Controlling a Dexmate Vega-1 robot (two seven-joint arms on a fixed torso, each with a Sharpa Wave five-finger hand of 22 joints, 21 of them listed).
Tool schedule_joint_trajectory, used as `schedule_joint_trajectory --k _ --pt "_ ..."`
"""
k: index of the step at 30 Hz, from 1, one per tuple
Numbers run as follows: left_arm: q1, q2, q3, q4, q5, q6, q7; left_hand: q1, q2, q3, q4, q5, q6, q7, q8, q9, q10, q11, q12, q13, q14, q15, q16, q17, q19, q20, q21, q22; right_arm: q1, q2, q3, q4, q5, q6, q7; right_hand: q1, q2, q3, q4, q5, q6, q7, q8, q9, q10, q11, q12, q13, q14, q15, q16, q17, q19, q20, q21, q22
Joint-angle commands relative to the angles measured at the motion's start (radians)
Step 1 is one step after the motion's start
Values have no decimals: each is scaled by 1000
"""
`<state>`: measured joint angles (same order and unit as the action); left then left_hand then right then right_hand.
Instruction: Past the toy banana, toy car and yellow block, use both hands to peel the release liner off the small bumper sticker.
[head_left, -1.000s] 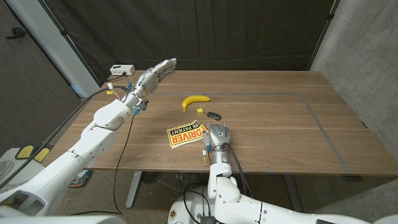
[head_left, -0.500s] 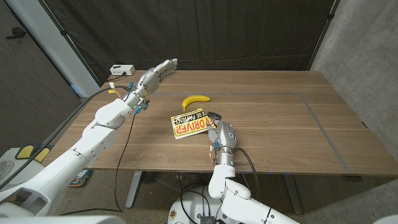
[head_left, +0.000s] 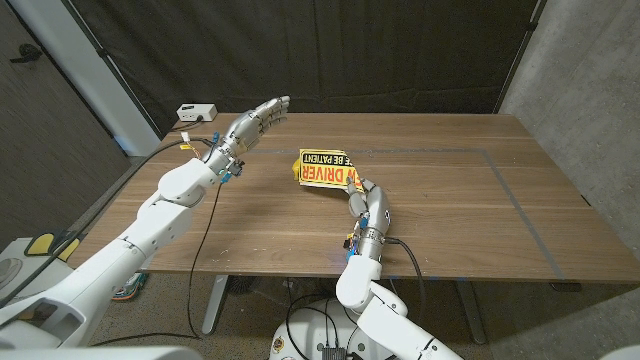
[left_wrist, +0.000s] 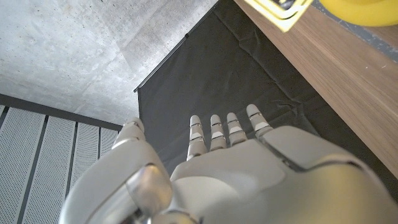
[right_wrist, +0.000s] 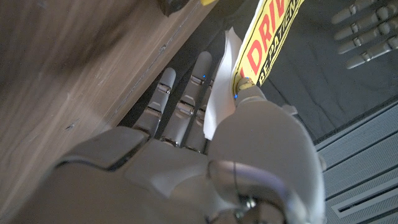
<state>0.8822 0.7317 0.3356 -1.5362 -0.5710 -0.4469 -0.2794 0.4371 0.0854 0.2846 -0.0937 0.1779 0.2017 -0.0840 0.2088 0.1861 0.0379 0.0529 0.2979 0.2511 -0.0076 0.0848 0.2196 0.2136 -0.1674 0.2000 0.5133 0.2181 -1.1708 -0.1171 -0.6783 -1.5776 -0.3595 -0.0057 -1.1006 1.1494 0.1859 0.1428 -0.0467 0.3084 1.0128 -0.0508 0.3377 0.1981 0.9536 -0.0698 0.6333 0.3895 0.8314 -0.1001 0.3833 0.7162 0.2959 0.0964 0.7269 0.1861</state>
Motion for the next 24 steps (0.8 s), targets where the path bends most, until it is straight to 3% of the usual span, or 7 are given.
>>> schedule_joint_trajectory --k 1,5,8,14,16,21,24 --pt "31 25 0 -61 177 36 173 57 4 25 -41 4 21 -21 9 2 11 -8 6 1 16 -4 8 -3 29 0 14 2 -37 156 162 113 -102 262 -16 12 -2 10 -2 -10 11 5 2 2 12 0 8 6 8 -87 10 9 8 2 10 2" --pt "63 45 -7 -123 299 104 301 100 4 42 -68 5 40 -34 14 3 20 -18 8 1 25 -13 9 -7 48 -3 20 1 -37 180 192 132 -127 320 -16 12 -2 16 -2 -17 12 5 2 3 15 -2 12 10 9 -87 12 14 12 -2 12 2" --pt "92 33 -14 -158 390 143 419 180 -5 67 -91 9 80 -53 27 5 54 -31 18 1 53 -25 15 -12 83 -6 30 -4 -35 188 204 141 -140 346 -16 10 -3 19 -2 -22 15 7 3 3 16 -2 14 13 12 -88 14 17 15 -5 14 3" --pt "128 -19 -13 -211 560 245 635 321 -54 89 -92 12 205 -113 63 9 140 -82 43 4 132 -58 36 -15 155 -26 54 -8 -26 190 214 165 -155 399 -16 9 -5 24 -3 -31 18 5 3 4 17 -4 18 17 12 -90 17 24 20 -8 17 3" --pt "129 -36 -7 -217 594 272 679 340 -63 89 -91 13 228 -113 71 9 152 -93 46 5 143 -65 39 -14 160 -27 56 -8 -24 189 215 171 -163 413 -16 8 -5 26 -2 -34 19 6 4 4 17 -3 19 19 13 -92 17 25 21 -8 18 3" --pt "107 -35 5 -214 585 293 652 369 -105 72 -82 17 251 -117 77 12 158 -115 45 10 149 -76 41 -8 161 -31 56 -9 -17 188 217 179 -190 434 -16 8 -8 34 -5 -42 22 8 4 5 21 -5 24 24 17 -95 17 27 23 -10 19 3" --pt "79 -18 16 -202 548 283 582 364 -119 54 -64 23 198 -127 52 14 117 -97 28 16 102 -54 24 3 119 -23 40 -9 -15 180 217 178 -224 442 -16 6 -9 38 -5 -48 24 8 5 6 21 -5 26 28 18 -98 16 28 23 -11 20 3"
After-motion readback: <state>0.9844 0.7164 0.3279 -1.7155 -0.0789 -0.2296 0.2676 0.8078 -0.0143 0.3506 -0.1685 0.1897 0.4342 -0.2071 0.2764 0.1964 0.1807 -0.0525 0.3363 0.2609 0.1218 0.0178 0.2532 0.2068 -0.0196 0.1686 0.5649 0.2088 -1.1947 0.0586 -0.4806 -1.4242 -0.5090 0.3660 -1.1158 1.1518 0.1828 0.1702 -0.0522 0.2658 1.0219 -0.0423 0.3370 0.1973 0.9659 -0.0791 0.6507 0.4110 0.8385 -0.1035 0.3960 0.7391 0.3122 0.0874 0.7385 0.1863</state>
